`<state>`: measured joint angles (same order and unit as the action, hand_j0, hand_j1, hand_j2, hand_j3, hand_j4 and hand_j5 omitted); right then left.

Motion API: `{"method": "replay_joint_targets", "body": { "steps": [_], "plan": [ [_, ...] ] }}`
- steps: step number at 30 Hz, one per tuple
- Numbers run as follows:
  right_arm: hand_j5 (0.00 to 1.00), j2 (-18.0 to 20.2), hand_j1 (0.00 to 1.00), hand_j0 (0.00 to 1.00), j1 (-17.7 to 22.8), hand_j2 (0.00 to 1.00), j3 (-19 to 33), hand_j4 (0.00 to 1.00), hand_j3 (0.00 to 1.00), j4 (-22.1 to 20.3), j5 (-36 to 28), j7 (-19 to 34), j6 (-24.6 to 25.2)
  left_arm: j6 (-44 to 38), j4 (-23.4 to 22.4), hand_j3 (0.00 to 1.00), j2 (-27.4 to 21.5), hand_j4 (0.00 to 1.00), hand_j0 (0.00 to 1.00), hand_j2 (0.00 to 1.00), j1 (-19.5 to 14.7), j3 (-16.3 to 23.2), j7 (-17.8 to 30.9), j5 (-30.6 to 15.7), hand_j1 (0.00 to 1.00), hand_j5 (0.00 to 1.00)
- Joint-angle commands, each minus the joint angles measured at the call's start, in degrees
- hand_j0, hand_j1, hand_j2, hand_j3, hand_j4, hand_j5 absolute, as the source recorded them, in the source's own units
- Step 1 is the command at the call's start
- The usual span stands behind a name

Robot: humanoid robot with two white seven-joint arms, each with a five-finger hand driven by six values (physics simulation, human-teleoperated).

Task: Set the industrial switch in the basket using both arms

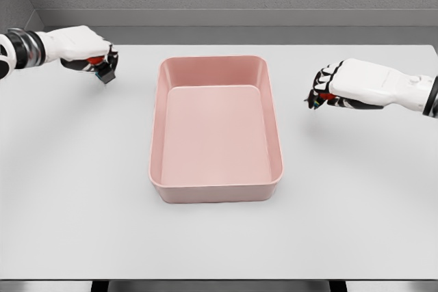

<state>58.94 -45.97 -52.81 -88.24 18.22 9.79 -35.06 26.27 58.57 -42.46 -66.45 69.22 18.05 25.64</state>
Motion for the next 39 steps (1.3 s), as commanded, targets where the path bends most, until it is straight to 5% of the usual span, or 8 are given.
{"method": "replay_joint_targets", "body": {
  "steps": [1, 10, 17, 24, 39],
  "plan": [
    [0.49, 0.12, 0.49, 0.49, -0.09, 0.49, 0.07, 0.49, 0.49, -1.14, -1.08, -0.04, 0.06, 1.76, 0.93, 0.5, -0.35, 0.5, 0.5, 0.5, -0.17, -0.14, 0.85, -1.38, 0.5, 0.5],
    [0.49, -0.58, 0.49, 0.49, -1.76, 0.49, -0.01, 0.49, 0.49, -3.08, -1.44, -0.04, 0.06, 4.57, 14.37, 0.5, -4.65, 0.5, 0.5, 0.5, -3.69, -0.76, 5.24, -6.92, 0.5, 0.5],
    [0.49, -1.73, 0.49, 0.49, -1.85, 0.49, -0.01, 0.49, 0.49, -5.8, -1.44, -0.04, 0.06, 8.73, 15.61, 0.5, -5.36, 0.5, 0.5, 0.5, -6.77, -2.43, 10.61, -15.44, 0.5, 0.5],
    [0.49, -3.39, 0.49, 0.49, -2.64, 0.49, -0.1, 0.49, 0.49, -7.38, -1.52, -0.04, 0.06, 8.73, 30.2, 0.5, -7.29, 0.5, 0.5, 0.5, -6.5, -1.2, 10.69, -15.71, 0.5, 0.5],
    [0.49, -5.24, 0.49, 0.49, -2.99, 0.49, -0.54, 0.49, 0.49, -8.09, -1.52, -0.04, 0.06, 8.73, 39.08, 0.52, -8.52, 0.52, 0.52, 0.52, -6.06, 3.02, 10.61, -18.96, 0.52, 0.52]
  ]
}}
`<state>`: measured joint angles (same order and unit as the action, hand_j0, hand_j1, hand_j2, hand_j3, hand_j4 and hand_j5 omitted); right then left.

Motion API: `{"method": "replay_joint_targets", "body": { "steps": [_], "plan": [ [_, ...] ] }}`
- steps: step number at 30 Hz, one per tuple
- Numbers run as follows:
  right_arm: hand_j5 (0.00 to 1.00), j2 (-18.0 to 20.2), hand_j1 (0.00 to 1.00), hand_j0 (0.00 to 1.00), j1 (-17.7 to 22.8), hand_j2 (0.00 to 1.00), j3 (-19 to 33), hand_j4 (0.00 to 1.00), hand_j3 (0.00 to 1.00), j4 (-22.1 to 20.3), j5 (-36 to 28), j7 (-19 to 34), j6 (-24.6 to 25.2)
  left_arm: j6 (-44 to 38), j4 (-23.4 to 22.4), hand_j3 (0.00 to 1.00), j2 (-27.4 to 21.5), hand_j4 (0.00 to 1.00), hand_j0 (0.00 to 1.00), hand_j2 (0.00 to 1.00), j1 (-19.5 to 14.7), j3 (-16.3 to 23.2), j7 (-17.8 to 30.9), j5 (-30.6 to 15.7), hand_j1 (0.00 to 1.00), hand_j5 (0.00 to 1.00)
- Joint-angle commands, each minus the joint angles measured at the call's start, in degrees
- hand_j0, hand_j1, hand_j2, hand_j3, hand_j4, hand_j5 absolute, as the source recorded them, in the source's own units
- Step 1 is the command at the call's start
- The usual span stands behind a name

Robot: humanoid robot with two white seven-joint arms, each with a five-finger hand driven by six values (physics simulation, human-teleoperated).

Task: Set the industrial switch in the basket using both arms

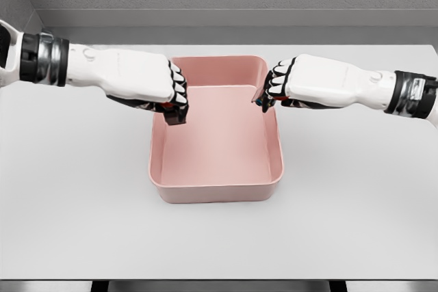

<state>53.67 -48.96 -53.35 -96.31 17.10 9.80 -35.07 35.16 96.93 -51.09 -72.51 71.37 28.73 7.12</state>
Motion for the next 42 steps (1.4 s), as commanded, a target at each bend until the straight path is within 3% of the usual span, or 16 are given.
{"method": "replay_joint_targets", "body": {
  "steps": [1, 8, 12, 17, 20, 24, 26, 28, 30, 31, 33, 37, 40, 41, 42],
  "plan": [
    [0.49, 0.03, 0.49, 0.49, 0.0, 0.49, 0.09, 0.49, 0.49, -0.02, -0.4, -0.04, 0.07, -0.16, 0.71, 0.53, 0.47, 0.53, 0.53, 0.53, 0.0, 2.01, -0.08, -0.35, 0.53, 0.53],
    [0.49, -0.06, 0.49, 0.49, 0.0, 0.49, 0.0, 0.49, 0.49, -0.11, -0.32, -0.04, 0.07, -0.16, 2.47, 0.58, 1.87, 0.58, 0.58, 0.58, 0.35, 4.65, 0.01, 0.0, 0.58, 0.58],
    [0.49, -0.94, 0.49, 0.49, 0.0, 0.49, 0.09, 0.49, 0.49, -0.19, -0.32, -0.04, 0.07, -0.16, 2.3, 0.74, 2.4, 0.74, 0.74, 0.74, 0.88, 4.65, 0.01, 0.09, 0.74, 0.74],
    [0.49, -2.35, 0.49, 0.49, -0.97, 0.49, 0.09, 0.49, 0.49, -0.19, -0.4, -0.04, 0.07, -0.16, 2.03, 0.85, 2.66, 0.85, 0.85, 0.85, 0.7, 4.39, -0.08, 0.26, 0.85, 0.85],
    [0.49, -2.96, 0.49, 0.49, -0.97, 0.49, 0.09, 0.49, 0.49, -0.19, -0.4, -0.04, 0.07, -0.16, 2.03, 0.99, 3.1, 0.99, 0.99, 0.99, 0.7, 4.3, -0.17, 0.17, 0.99, 0.99],
    [0.5, -3.31, 0.5, 0.5, -1.14, 0.5, 0.0, 0.5, 0.5, -0.19, -0.32, -0.04, 0.07, -0.16, 2.12, 1.0, 3.28, 1.0, 1.0, 1.0, 0.44, 2.9, -0.7, -0.44, 1.0, 1.0],
    [0.5, -3.31, 0.5, 0.5, -1.14, 0.5, 0.0, 0.5, 0.5, -0.19, -0.4, -0.04, 0.07, -0.16, 1.94, 1.0, 2.14, 1.0, 1.0, 1.0, 0.35, 1.93, -0.78, -3.95, 1.0, 1.0],
    [0.5, -3.23, 0.5, 0.5, -1.14, 0.5, 0.09, 0.5, 0.5, -0.11, -0.4, -0.04, 0.07, -0.16, 0.37, 1.0, -2.25, 1.0, 1.0, 1.0, 0.44, 1.75, -0.78, -9.57, 1.0, 1.0],
    [0.5, -2.96, 0.5, 0.5, -1.14, 0.5, 0.17, 0.5, 0.5, 0.33, -0.32, -0.04, 0.07, -0.16, -4.29, 1.0, -7.7, 1.0, 1.0, 1.0, 1.4, 2.28, -0.78, -19.24, 1.0, 1.0],
    [0.5, -2.87, 0.5, 0.5, -1.14, 0.5, 0.26, 0.5, 0.5, 0.33, -0.4, -0.04, 0.07, -0.16, -7.19, 1.0, -8.85, 1.0, 1.0, 1.0, 2.55, 2.28, -0.78, -21.18, 1.0, 1.0],
    [0.5, -2.96, 0.5, 0.5, -1.14, 0.5, 0.17, 0.5, 0.5, 0.33, -0.32, -0.04, 0.07, -0.16, -12.65, 1.0, -8.85, 1.0, 1.0, 1.0, 3.69, 2.37, -0.78, -21.18, 1.0, 1.0],
    [0.5, -4.28, 0.5, 0.5, -1.23, 0.5, 0.0, 0.5, 0.5, -0.02, -0.32, -0.04, 0.07, -0.16, -14.58, 1.0, -9.2, 1.0, 1.0, 1.0, 7.29, 2.19, -0.78, -21.45, 1.0, 1.0],
    [0.5, -5.68, 0.5, 0.5, -1.23, 0.5, -0.18, 0.5, 0.5, -0.02, -0.32, -0.04, 0.07, -0.16, -15.28, 1.0, -9.2, 1.0, 1.0, 1.0, 8.0, 2.1, -0.78, -21.45, 1.0, 1.0],
    [0.53, -5.95, 0.53, 0.53, -1.23, 0.53, -0.18, 0.53, 0.53, -0.02, -0.32, 0.05, 0.07, -0.16, -15.28, 1.0, -9.2, 1.0, 1.0, 1.0, 8.17, 2.1, -0.78, -21.45, 1.0, 1.0],
    [0.63, -6.04, 0.63, 0.63, -1.14, 0.63, -0.18, 0.63, 0.63, -0.02, -0.4, -0.04, 0.07, -0.16, -15.28, 1.0, -9.2, 1.0, 1.0, 1.0, 8.35, 2.1, -0.78, -21.45, 1.0, 1.0]
  ]
}}
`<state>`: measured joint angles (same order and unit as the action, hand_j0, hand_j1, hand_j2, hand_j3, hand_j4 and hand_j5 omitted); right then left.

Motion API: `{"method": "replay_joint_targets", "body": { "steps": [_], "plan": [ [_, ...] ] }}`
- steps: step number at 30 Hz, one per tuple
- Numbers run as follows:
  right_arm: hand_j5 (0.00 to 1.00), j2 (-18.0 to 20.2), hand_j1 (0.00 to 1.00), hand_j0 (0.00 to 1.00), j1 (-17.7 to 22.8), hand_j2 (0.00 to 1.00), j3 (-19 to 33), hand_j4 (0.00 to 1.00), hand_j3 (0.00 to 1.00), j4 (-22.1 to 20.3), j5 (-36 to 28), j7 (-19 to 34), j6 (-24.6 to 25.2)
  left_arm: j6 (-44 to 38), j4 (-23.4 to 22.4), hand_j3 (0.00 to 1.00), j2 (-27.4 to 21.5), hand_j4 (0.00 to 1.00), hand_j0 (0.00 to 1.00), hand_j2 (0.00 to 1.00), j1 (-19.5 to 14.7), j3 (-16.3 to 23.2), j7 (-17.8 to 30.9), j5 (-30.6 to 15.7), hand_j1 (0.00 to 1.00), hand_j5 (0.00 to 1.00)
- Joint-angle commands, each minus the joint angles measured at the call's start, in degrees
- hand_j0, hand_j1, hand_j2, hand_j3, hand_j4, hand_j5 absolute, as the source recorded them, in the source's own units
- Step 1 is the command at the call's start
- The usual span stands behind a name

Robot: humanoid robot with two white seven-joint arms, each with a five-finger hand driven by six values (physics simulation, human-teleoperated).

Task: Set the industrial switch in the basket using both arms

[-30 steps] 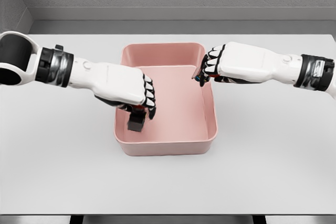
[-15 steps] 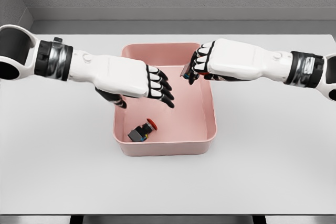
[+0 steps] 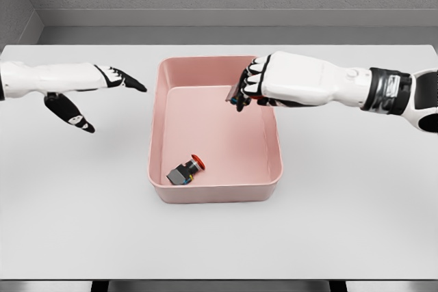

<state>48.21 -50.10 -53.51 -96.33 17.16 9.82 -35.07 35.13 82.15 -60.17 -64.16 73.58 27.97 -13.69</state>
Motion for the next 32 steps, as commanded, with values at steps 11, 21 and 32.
{"method": "replay_joint_targets", "body": {
  "steps": [11, 21, 32],
  "plan": [
    [1.0, -0.67, 1.0, 1.0, 0.09, 1.0, 0.42, 1.0, 1.0, 0.26, -0.55, -0.15, 0.07, -0.13, -0.41, 1.0, -0.12, 1.0, 1.0, 1.0, 0.09, -0.01, -0.02, -0.63, 1.0, 1.0],
    [1.0, 5.57, 1.0, 1.0, 6.77, 1.0, 7.46, 1.0, 1.0, 9.23, -0.73, -0.15, 0.07, -0.13, -0.5, 1.0, -0.21, 1.0, 1.0, 1.0, 0.0, -0.1, -0.02, -0.63, 1.0, 1.0],
    [1.0, 5.84, 1.0, 1.0, 7.73, 1.0, 9.04, 1.0, 1.0, 15.91, -0.73, -0.15, 0.07, -0.13, -0.59, 1.0, -0.56, 1.0, 1.0, 1.0, 0.09, -0.01, -0.02, -0.54, 1.0, 1.0]
  ]
}}
